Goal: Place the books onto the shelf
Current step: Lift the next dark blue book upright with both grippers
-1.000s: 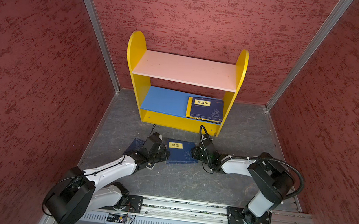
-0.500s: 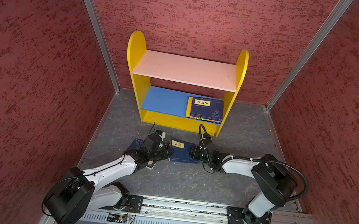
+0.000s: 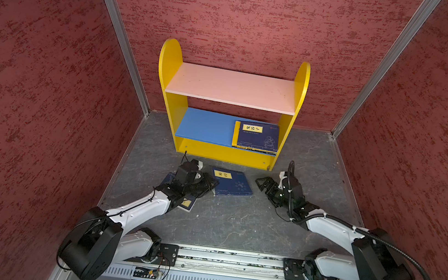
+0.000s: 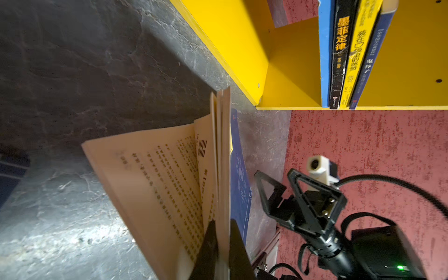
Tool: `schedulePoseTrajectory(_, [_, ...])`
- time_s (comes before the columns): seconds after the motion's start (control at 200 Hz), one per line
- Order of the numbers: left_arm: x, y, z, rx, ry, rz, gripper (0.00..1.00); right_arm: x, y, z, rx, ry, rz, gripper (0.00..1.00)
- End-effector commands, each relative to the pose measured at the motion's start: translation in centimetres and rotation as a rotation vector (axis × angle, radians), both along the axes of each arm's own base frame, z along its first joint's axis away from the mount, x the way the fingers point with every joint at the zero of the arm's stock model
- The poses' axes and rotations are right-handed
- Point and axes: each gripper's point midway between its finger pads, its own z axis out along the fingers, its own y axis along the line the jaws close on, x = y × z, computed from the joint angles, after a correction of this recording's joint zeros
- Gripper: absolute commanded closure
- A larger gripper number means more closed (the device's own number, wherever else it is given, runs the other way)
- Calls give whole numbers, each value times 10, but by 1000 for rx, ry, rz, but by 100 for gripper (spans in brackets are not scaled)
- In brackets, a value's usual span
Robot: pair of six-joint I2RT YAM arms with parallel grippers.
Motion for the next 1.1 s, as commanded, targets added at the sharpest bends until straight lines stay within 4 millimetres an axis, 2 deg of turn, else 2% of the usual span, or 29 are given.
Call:
schedulePoseTrajectory(0.0, [9, -10, 22, -117, -11, 9, 100, -2, 16, 30, 232, -27, 16, 2])
schedulePoseTrajectory(0.24, [9, -17, 25, -158, 3, -1, 100, -1, 35, 37, 367, -16, 71, 4])
schedulePoseTrajectory(0.381, [7, -18, 23, -163, 7, -10, 100, 1, 45, 35, 433, 21, 94, 12])
schedulePoseTrajectory(0.401, [7, -18, 23, -162, 7, -10, 100, 1, 46, 26, 426, 51, 93, 13])
schedulePoseTrajectory(0.461, [6, -19, 23, -162, 4, -15, 100, 1, 51, 23, 444, 69, 105, 17])
schedulePoseTrajectory(0.656, [3, -22, 18, -155, 12, -41, 100, 3, 56, 32, 538, 52, 113, 24])
schedulePoseTrajectory(0.817, [-3, -29, 12, -150, 36, -96, 100, 10, 61, 35, 558, 43, 115, 39])
schedulePoseTrajectory(0.877, [-6, -30, 10, -145, 39, -114, 100, 10, 63, 34, 565, 48, 119, 41])
schedulePoseTrajectory(1.097, [-13, -23, 3, -91, 62, -113, 100, 10, 63, 30, 555, 50, 120, 70])
